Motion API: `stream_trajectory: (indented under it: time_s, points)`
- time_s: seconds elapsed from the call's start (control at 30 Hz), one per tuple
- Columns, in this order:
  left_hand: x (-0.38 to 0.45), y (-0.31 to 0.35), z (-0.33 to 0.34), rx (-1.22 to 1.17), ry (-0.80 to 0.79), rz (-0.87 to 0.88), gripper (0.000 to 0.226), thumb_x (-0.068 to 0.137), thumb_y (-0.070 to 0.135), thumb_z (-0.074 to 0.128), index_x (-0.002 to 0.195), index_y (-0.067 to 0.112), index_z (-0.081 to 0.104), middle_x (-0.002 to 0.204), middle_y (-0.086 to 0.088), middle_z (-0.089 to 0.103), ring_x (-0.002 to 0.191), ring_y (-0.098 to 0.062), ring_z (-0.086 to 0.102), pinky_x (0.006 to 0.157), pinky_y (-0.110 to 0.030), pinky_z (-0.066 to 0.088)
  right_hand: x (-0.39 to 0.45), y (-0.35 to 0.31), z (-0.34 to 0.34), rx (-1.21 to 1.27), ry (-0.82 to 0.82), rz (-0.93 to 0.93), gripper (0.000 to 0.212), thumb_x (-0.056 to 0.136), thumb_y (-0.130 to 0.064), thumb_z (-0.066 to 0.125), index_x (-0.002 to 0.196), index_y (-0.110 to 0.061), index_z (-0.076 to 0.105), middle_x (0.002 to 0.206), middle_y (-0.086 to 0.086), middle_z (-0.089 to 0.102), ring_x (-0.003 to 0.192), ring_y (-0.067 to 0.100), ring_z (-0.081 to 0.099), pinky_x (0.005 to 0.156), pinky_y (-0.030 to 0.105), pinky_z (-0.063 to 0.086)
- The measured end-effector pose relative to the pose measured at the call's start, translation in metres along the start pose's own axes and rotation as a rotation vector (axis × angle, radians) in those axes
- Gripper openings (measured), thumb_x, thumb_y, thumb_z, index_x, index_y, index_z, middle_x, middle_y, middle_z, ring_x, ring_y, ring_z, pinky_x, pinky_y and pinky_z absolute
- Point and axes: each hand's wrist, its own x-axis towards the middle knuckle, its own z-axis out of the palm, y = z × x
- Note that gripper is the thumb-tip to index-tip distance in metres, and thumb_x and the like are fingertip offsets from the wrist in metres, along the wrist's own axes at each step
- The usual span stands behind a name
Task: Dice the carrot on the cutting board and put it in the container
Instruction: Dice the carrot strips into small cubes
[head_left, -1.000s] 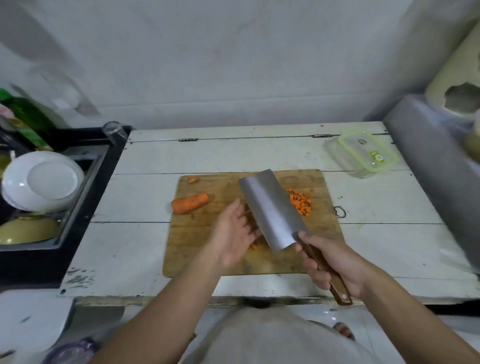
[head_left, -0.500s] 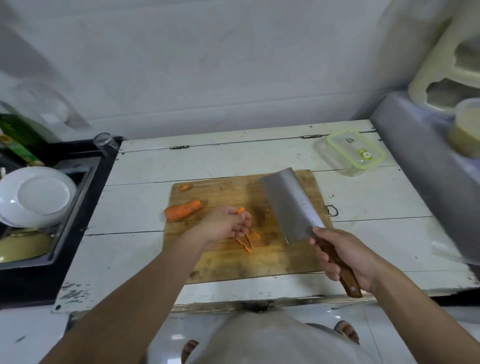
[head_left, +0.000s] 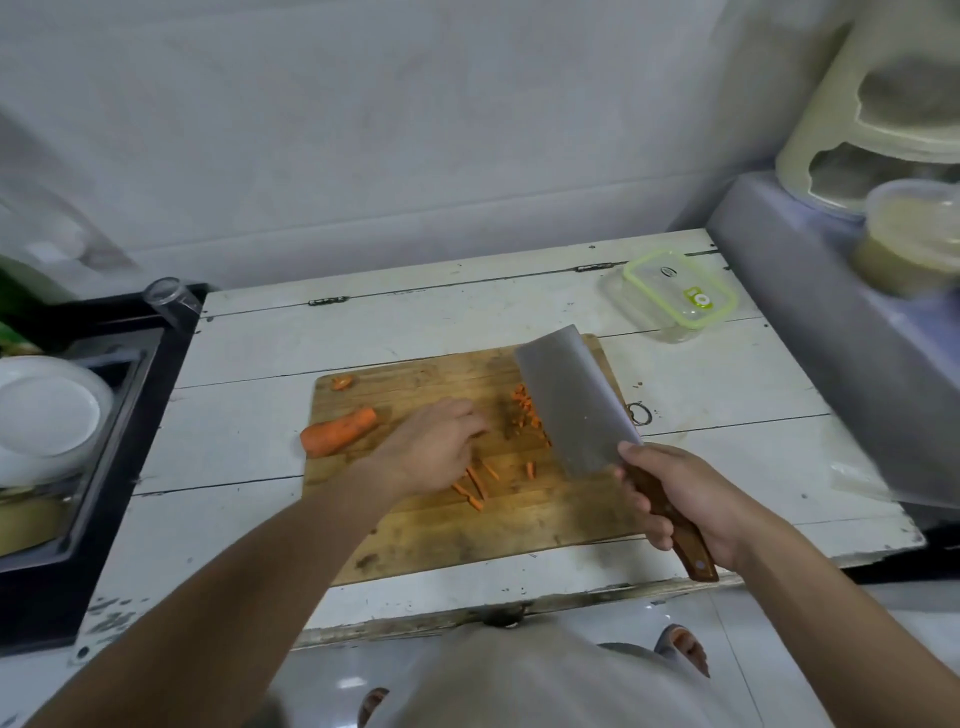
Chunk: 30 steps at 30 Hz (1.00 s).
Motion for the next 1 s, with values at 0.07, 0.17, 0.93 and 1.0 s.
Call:
stream_trajectory:
  time_s: [0.07,0.17,0.93,1.0]
  points:
    - [-0.004,-0.003,0.0,0.005,-0.038,0.055,0.033,0.099,0.024,0.056,0.132,0.024,0.062,0.123,0.005,0.057,0.12,-0.016,0.049,0.102,-0.037,0.044,-0.001,0.001,-0.004,0.001,0.014,-0.005,0.03,0.103,-0.037,0.053,0.093,-0.009,0.055,0.062,0.008,0.041,0.041,0.019,0.03,0.04,0.024,0.03]
    - [-0.005,0.005,0.008,-0.005,-0.07,0.016,0.035,0.1,0.038,0.06,0.133,0.026,0.061,0.123,0.006,0.056,0.121,-0.016,0.047,0.104,-0.037,0.041,0.0,0.004,-0.004,-0.074,0.096,-0.035,0.03,0.104,-0.034,0.052,0.091,-0.007,0.054,0.061,0.009,0.043,0.04,0.02,0.033,0.041,0.026,0.032]
    - [-0.021,0.071,0.051,-0.312,0.409,-0.606,0.031,0.098,0.04,0.062,0.128,0.033,0.066,0.129,0.013,0.053,0.128,-0.013,0.038,0.112,-0.035,0.026,-0.006,0.037,0.045,-0.867,0.341,-0.233,0.026,0.103,-0.046,0.044,0.086,-0.028,0.053,0.073,-0.003,0.06,0.069,0.016,0.059,0.058,0.034,0.044]
    - [-0.016,0.069,0.048,-0.308,0.38,-0.618,0.031,0.097,0.04,0.063,0.128,0.033,0.065,0.13,0.012,0.053,0.129,-0.015,0.037,0.113,-0.035,0.024,-0.003,0.038,0.047,-0.874,0.346,-0.224,0.026,0.104,-0.047,0.042,0.089,-0.029,0.054,0.074,-0.003,0.06,0.069,0.016,0.059,0.059,0.035,0.045]
